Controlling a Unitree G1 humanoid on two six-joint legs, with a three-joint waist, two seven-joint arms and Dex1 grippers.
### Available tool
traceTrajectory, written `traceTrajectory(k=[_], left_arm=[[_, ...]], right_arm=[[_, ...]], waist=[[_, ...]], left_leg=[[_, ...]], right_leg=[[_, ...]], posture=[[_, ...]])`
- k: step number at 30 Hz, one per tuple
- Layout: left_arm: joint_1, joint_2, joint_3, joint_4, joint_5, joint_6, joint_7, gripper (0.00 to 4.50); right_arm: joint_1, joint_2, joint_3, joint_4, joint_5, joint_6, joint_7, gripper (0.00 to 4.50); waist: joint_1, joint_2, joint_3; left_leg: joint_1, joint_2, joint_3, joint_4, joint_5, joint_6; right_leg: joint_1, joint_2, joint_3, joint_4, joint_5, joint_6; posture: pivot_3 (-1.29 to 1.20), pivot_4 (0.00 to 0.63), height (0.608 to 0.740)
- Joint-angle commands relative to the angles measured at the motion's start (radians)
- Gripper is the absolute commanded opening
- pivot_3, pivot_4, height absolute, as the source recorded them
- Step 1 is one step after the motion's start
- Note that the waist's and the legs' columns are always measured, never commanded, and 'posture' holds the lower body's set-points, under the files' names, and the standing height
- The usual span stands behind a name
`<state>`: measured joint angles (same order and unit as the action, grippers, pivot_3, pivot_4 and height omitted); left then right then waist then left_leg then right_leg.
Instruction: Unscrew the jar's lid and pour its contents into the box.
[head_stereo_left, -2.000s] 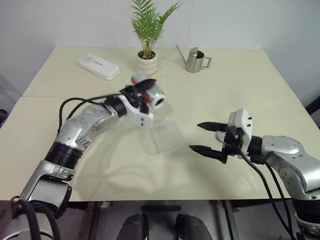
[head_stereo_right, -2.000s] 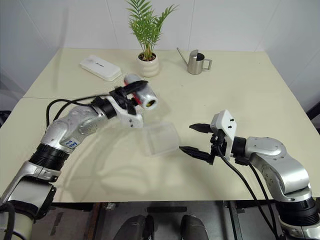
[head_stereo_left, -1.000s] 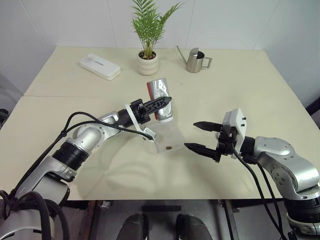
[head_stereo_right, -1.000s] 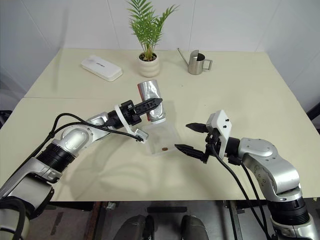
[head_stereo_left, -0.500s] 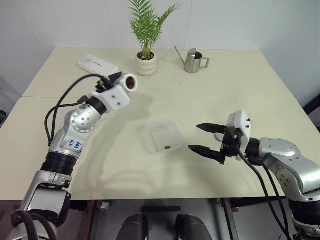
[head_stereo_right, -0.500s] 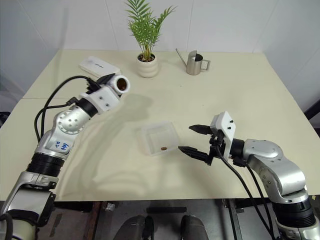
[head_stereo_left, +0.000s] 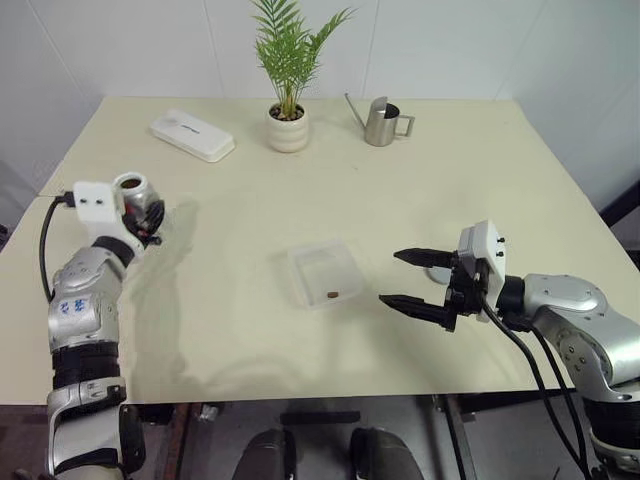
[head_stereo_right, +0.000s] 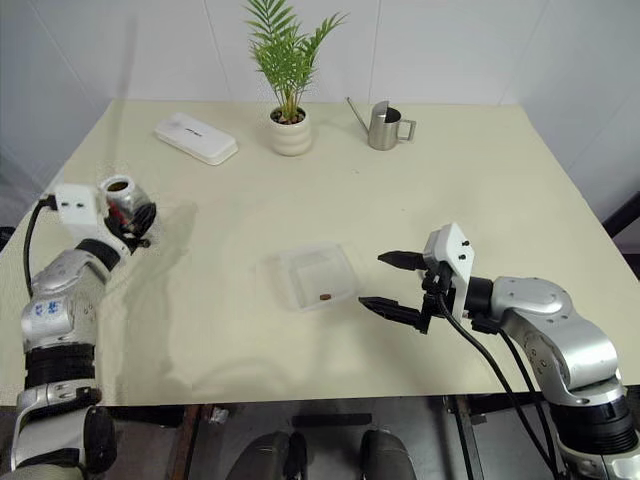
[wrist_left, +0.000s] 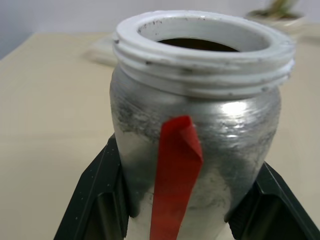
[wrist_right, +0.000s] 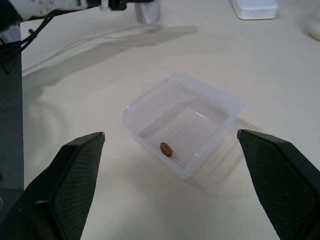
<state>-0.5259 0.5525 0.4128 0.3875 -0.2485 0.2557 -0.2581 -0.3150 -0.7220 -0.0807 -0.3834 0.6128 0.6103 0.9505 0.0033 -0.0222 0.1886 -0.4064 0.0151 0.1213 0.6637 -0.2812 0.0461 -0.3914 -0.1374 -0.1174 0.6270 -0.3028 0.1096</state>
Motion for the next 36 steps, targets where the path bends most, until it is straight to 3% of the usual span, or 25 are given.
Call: traceTrajectory(k=[1,4,11,13,18,23,27,33,36], left_arm=[[0.017,0.014,0.003,0.042,0.018,-0.098,-0.012,1.97],[0.045,0.008,0.007,0.048,0.002,-0.135,-0.039,1.97],[0.077,0.021,0.033,0.034,-0.020,-0.143,-0.040,4.09],[0.096,0.028,0.037,0.006,-0.028,-0.133,-0.049,4.46],[0.201,0.077,0.067,-0.126,-0.077,-0.134,-0.151,4.46],[0.339,0.178,0.100,-0.151,-0.066,-0.160,-0.258,4.46],[0.485,0.264,0.135,-0.141,-0.063,-0.188,-0.381,4.46],[0.595,0.346,0.154,-0.261,-0.103,-0.316,-0.578,4.46],[0.588,0.360,0.119,-0.385,-0.165,-0.263,-0.656,4.46]], right_arm=[[-0.029,0.001,0.005,0.003,-0.006,-0.031,0.011,4.47],[-0.040,0.008,0.017,0.014,-0.017,-0.049,0.018,4.47],[-0.072,0.015,0.039,0.069,-0.047,-0.107,0.049,4.50],[-0.081,0.019,0.038,0.078,-0.049,-0.116,0.054,4.50],[-0.082,0.028,0.011,0.068,-0.034,-0.163,0.074,4.50],[-0.082,0.015,-0.011,0.045,-0.022,-0.200,0.103,4.50],[-0.128,0.044,-0.059,0.058,0.080,-0.167,0.101,4.50],[-0.145,-0.015,-0.058,0.154,0.016,-0.236,0.188,4.50],[-0.149,-0.047,-0.069,0.228,-0.020,-0.289,0.235,4.50]], waist=[[0.001,0.000,0.000],[0.002,-0.002,-0.001],[-0.004,-0.002,-0.001],[-0.007,-0.002,-0.001],[-0.009,-0.002,-0.001],[-0.009,-0.002,-0.001],[-0.014,-0.001,-0.001],[-0.001,-0.001,-0.001],[0.000,-0.001,0.000]], left_leg=[[0.000,0.000,0.000,0.000,0.000,0.000],[0.000,0.000,-0.001,0.000,-0.001,-0.001],[0.000,0.000,-0.001,-0.001,-0.003,-0.002],[0.000,0.000,0.000,-0.001,-0.003,-0.001],[0.000,0.000,0.000,-0.002,-0.003,-0.002],[0.000,0.000,0.000,-0.003,-0.005,-0.005],[0.000,0.000,0.000,-0.005,-0.007,-0.007],[0.001,-0.001,-0.001,-0.011,-0.007,-0.008],[0.001,-0.004,-0.001,-0.013,-0.007,-0.008]], right_leg=[[0.000,-0.001,0.000,0.000,0.000,0.000],[0.000,-0.003,0.001,0.000,0.000,0.000],[0.000,-0.003,0.002,-0.001,0.000,0.000],[-0.001,-0.003,0.001,-0.001,0.000,0.000],[-0.001,-0.003,0.002,-0.001,0.000,0.000],[-0.001,-0.004,0.005,-0.003,0.000,-0.001],[-0.002,-0.005,0.005,-0.006,0.000,-0.001],[-0.003,-0.008,0.003,-0.011,-0.001,-0.003],[-0.002,-0.011,0.003,-0.013,-0.001,-0.003]], posture=[[0.00,0.150,0.740],[0.00,0.150,0.740],[0.00,0.150,0.740],[0.00,0.150,0.740],[0.00,0.150,0.740],[0.00,0.150,0.740],[0.00,0.150,0.740],[0.00,0.150,0.740],[0.00,0.150,0.740]])
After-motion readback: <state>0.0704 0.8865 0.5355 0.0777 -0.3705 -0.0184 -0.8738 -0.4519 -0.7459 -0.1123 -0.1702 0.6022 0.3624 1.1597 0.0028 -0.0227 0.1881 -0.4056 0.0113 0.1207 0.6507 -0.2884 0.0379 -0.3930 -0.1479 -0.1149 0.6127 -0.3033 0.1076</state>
